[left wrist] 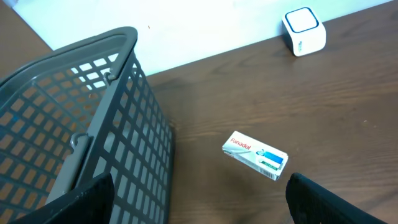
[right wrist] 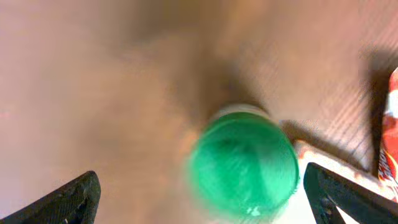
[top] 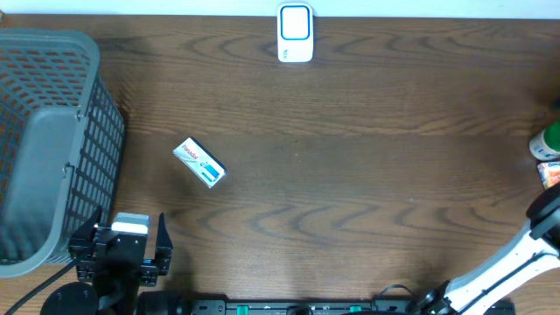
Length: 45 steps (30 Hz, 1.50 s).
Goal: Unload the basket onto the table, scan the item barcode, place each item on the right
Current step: 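Carry the jar to the right edge and release it, then move the right gripper to the white Panadol box and grasp it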
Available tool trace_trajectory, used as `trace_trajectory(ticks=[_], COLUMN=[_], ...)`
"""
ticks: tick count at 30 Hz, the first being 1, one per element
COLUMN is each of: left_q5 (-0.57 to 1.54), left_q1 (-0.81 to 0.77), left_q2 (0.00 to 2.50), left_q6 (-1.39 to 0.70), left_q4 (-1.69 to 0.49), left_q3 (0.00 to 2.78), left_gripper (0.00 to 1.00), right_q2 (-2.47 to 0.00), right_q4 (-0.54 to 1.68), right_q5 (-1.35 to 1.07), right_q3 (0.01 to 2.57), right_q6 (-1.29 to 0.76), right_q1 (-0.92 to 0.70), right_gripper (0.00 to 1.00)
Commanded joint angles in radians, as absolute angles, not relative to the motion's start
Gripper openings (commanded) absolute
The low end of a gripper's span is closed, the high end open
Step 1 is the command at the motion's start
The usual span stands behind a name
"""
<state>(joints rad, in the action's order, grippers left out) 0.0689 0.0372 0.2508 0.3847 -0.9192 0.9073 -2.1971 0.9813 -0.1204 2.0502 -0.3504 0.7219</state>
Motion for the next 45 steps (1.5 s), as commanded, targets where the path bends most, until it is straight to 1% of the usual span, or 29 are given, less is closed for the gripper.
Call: trace_trajectory(ticks=[1,4,9,14,15,17,19,20,22,25,29,34,37,41,45], left_q5=[0.067,0.067,0.067,0.067,0.067,0.067,0.067,0.067,0.067,0.067,0.067,0.067,0.067,0.067,0.067], left_q1=[0.034,0.034,0.034,0.034,0.034,0.034,0.034,0.034,0.034,0.034,0.034,0.034,0.034,0.034,0.034], left_q2=[0.253,0.253,0.253,0.253,0.253,0.253,0.253,0.253,0.253,0.253,0.253,0.253,0.253,0.253,0.253], left_q6=[0.371,0.371,0.371,0.371,0.371,0.371,0.371,0.371,0.371,0.371,0.371,0.371,0.371,0.371,0.371], left_q4=[-0.92,-0.92,-0.92,-0.92,-0.92,-0.92,-0.92,-0.92,-0.92,-0.92,-0.92,-0.92,-0.92,-0.92,-0.92], left_q3=[0.907,0.907,0.907,0.907,0.907,0.907,0.907,0.907,0.907,0.907,0.907,0.907,0.907,0.907,0.907], left_gripper=[0.86,0.87,0.86,0.87,0.86,0.86,0.86,0.86,0.86,0.86,0.86,0.86,0.86,0.86,0.86], right_q2=[-1.978,-1.869,-1.801,-1.864,-1.878,-1.94,-1.987,-2.02,-2.085,-2.179,-2.255,-2.292,-2.324,-2.378,-2.427], right_q4=[0.964,0.956,0.993,1.09,1.104,1.143,1.147,1.139,1.1,1.042,0.993,0.917,0.851,0.791,0.735], right_q5=[-0.167,-0.167,-0.169,-0.174,-0.179,-0.198,-0.201,-0.2,-0.201,-0.199,-0.2,-0.199,-0.135,-0.081,-0.077], right_q3=[2.068,2.068,2.068,2.066,2.066,2.066,2.066,2.066,2.066,2.066,2.066,2.066,2.066,2.066,2.066], right_q6=[-0.44,-0.461,-0.466,-0.445,-0.467,-0.567,-0.581,-0.551,-0.426,-0.176,-0.114,-0.031,-0.004,-0.006,-0.007], right_q1=[0.64,0.54,0.263,-0.073,-0.116,-0.258,-0.342,-0.398,-0.493,-0.618,-0.729,-0.82,-0.871,-0.907,-0.918], right_gripper=[0.99,0.99,0.99,0.99,0.99,0.99,0.99,0.99,0.99,0.99,0.99,0.99,0.99,0.99,0.99])
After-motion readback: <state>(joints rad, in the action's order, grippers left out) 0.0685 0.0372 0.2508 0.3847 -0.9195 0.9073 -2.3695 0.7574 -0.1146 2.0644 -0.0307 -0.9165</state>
